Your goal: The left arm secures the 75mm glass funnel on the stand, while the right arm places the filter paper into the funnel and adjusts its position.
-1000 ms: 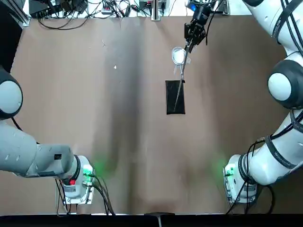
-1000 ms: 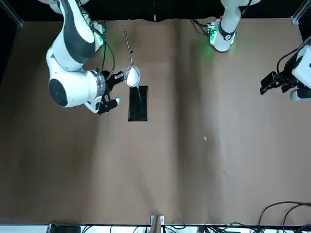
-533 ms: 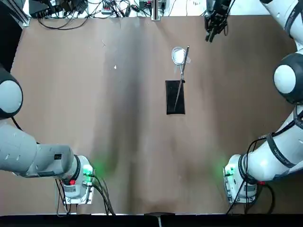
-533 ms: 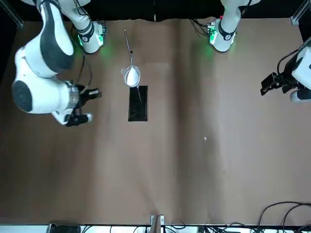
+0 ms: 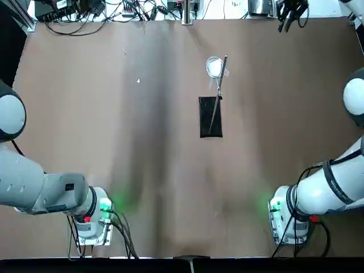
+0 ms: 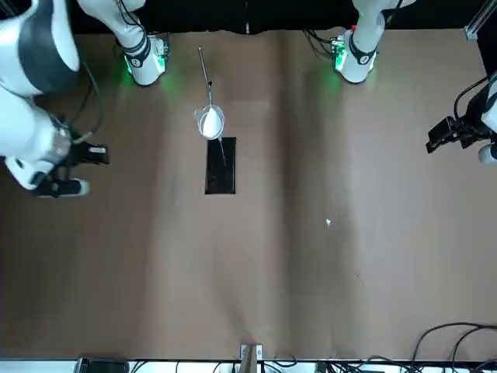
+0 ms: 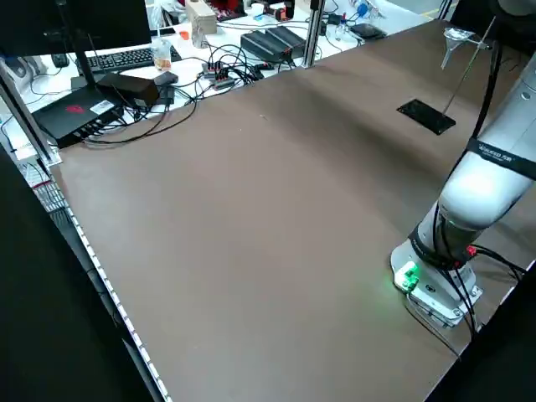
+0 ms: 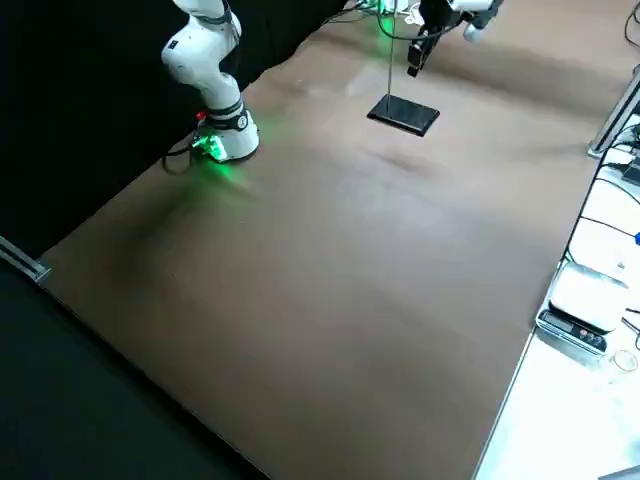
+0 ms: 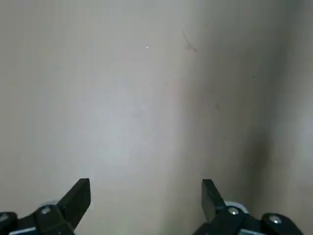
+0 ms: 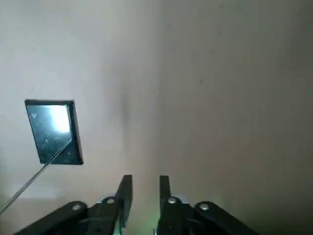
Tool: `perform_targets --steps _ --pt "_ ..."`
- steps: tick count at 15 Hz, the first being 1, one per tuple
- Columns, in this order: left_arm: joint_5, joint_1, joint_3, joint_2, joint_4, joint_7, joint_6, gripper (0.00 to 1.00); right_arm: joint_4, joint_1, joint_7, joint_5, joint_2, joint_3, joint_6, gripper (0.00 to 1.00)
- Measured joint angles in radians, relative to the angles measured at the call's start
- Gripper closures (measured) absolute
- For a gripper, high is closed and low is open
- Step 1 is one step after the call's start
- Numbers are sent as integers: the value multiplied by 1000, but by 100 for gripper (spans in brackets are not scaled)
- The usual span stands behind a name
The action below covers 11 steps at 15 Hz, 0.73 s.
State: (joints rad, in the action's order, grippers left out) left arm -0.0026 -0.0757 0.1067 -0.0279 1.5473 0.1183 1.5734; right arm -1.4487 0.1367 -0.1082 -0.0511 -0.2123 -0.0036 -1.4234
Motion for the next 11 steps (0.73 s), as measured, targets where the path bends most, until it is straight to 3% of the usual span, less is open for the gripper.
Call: perform_targets --steps 1,3,5,6,8,9,11 --pt "0 0 0 0 0 0 0 0 0 -11 10 4 19 0 1 64" --pt "0 0 0 0 0 0 0 0 -2 -20 36 30 52 0 3 61" --pt "0 0 0 0 0 0 0 0 -10 -24 77 41 81 0 4 44" --pt "0 0 0 0 0 0 0 0 -23 -28 97 44 97 0 0 43" --pt "0 0 0 0 0 0 0 0 -79 -42 115 44 143 0 -39 42" --pt "0 0 0 0 -1 0 0 0 -144 -53 126 44 197 0 -67 41" --pt "0 0 0 1 -1 0 0 0 -176 -54 132 44 232 1 -78 30"
